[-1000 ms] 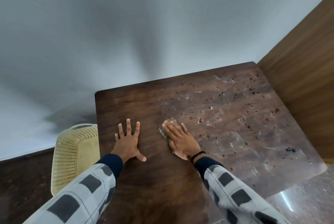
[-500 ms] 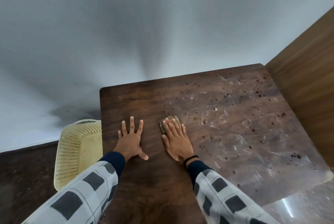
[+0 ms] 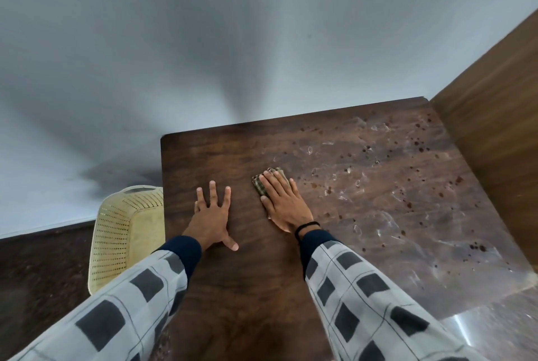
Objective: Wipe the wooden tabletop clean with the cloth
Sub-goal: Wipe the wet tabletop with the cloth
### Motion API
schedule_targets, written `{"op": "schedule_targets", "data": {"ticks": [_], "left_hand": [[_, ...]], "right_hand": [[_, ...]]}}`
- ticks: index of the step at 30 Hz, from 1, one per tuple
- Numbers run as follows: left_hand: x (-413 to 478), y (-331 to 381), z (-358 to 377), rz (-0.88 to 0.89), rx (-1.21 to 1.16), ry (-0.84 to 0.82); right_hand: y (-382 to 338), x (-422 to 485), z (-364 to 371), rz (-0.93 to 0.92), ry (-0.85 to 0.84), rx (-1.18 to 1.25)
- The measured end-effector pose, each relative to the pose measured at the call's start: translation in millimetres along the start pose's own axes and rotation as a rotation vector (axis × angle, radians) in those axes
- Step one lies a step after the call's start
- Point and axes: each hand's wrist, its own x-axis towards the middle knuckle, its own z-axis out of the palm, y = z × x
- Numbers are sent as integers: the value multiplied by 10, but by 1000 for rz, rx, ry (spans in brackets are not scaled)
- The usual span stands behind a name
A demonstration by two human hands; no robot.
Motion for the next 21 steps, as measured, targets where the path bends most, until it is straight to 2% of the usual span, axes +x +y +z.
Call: {"op": "schedule_targets", "data": {"ticks": [5,10,15,18,21], "left_hand": [[153,34,-369,23,-21,141],[397,-3,-669,-15,-33,3],[452,46,-590,-44,26,8],[476,30,-611,-37,29,8],[482,42,-618,-48,36,-12]], "right_hand": [[31,20,35,-14,17,-20],[62,50,73,15,32,-30],[-29,38,191,75,63,29],[64,-4,244,-118,48,-87],[355,118,27,-349,-51,-225]]}}
